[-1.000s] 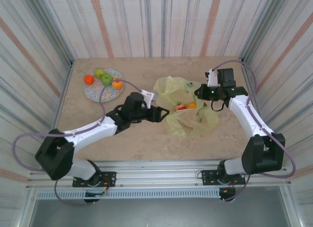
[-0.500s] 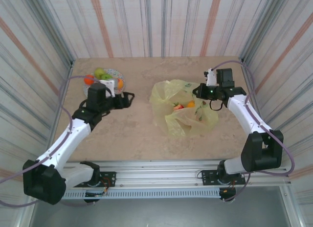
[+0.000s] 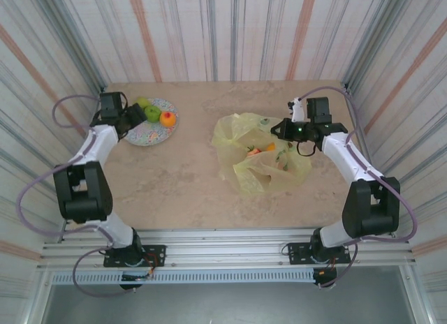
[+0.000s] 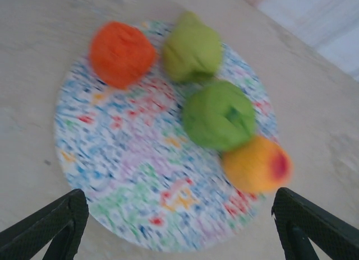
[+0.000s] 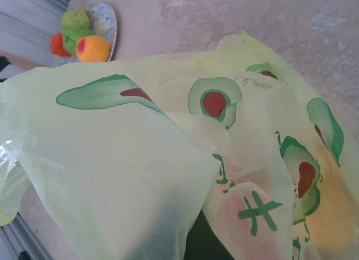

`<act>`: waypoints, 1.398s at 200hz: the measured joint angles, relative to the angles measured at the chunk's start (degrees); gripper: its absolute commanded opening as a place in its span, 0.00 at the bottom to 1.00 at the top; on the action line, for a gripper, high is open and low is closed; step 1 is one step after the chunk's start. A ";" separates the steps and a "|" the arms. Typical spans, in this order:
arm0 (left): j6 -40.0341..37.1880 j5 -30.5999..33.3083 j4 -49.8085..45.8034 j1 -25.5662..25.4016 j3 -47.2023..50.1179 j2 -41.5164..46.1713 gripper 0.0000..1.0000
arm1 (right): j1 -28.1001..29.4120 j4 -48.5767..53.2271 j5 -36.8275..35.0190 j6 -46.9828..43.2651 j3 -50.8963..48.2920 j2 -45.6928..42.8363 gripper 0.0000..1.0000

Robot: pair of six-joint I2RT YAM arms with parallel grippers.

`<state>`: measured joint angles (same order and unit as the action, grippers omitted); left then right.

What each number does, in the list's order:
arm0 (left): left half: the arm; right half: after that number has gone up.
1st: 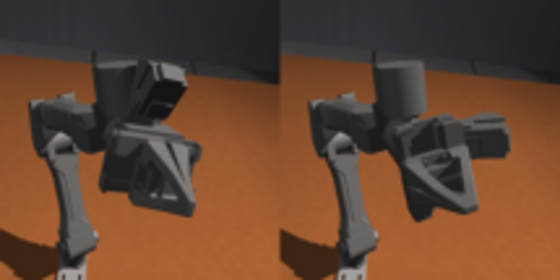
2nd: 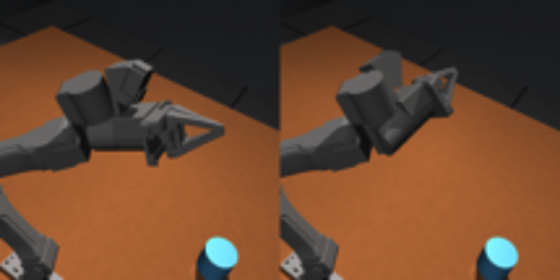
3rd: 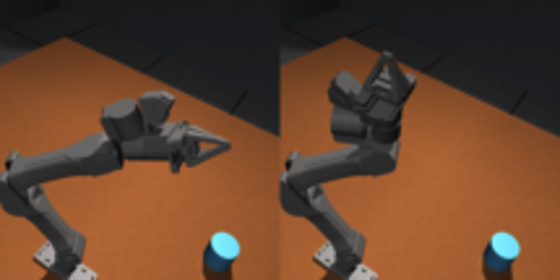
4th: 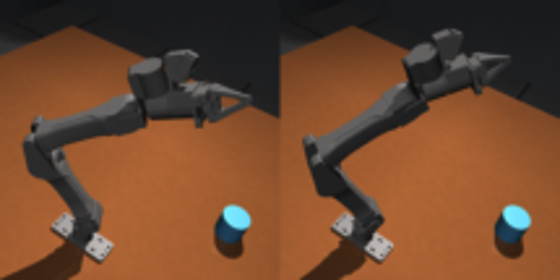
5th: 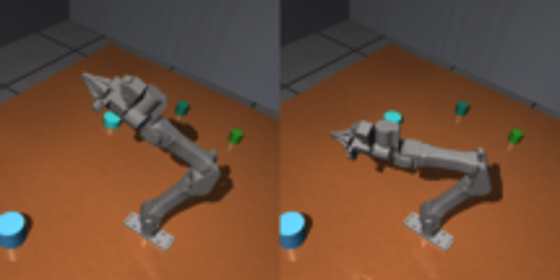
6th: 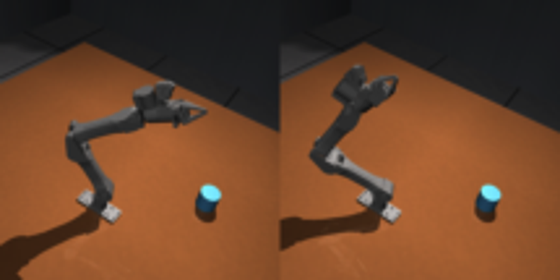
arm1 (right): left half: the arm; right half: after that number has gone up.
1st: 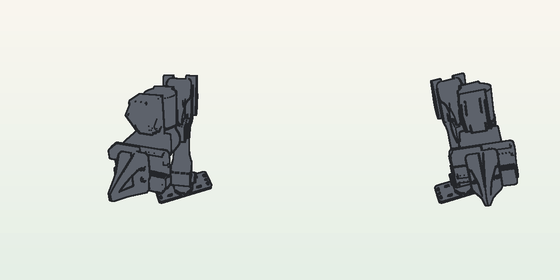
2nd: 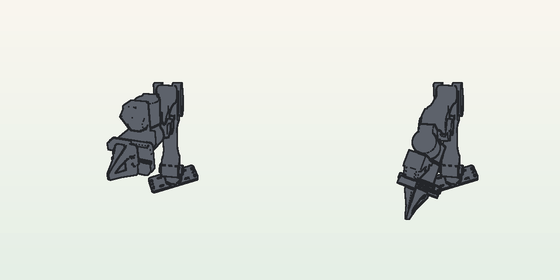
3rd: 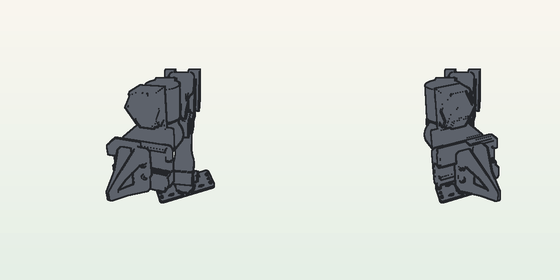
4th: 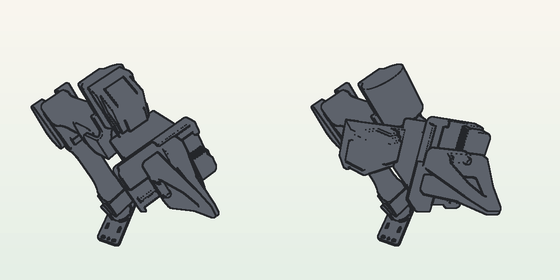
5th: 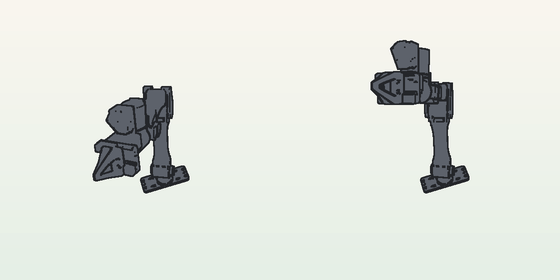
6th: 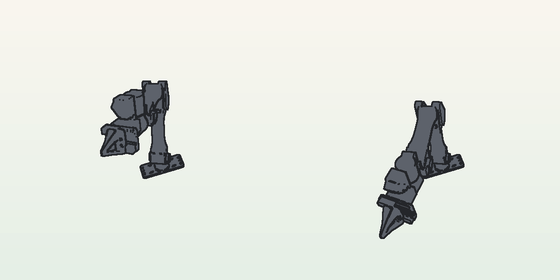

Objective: Place the fruits into the plastic bag

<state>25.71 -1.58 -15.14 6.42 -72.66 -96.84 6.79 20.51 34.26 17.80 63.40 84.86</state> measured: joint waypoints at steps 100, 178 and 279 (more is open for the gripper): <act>-4.11 4.15 -9.05 3.74 -26.77 -23.76 0.88 | -1.20 -1.27 1.64 -0.02 0.00 2.75 0.00; -5.40 4.22 -12.09 4.13 -33.40 -32.52 0.84 | -1.20 -1.22 1.64 -0.02 0.00 4.20 0.00; -6.49 4.20 -12.59 4.13 -36.65 -35.78 0.77 | -1.20 -1.20 1.62 -0.02 0.00 5.05 0.00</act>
<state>19.22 2.61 -27.73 10.55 -109.32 -132.62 5.58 19.31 35.88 17.78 63.40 89.91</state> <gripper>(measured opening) 0.777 0.049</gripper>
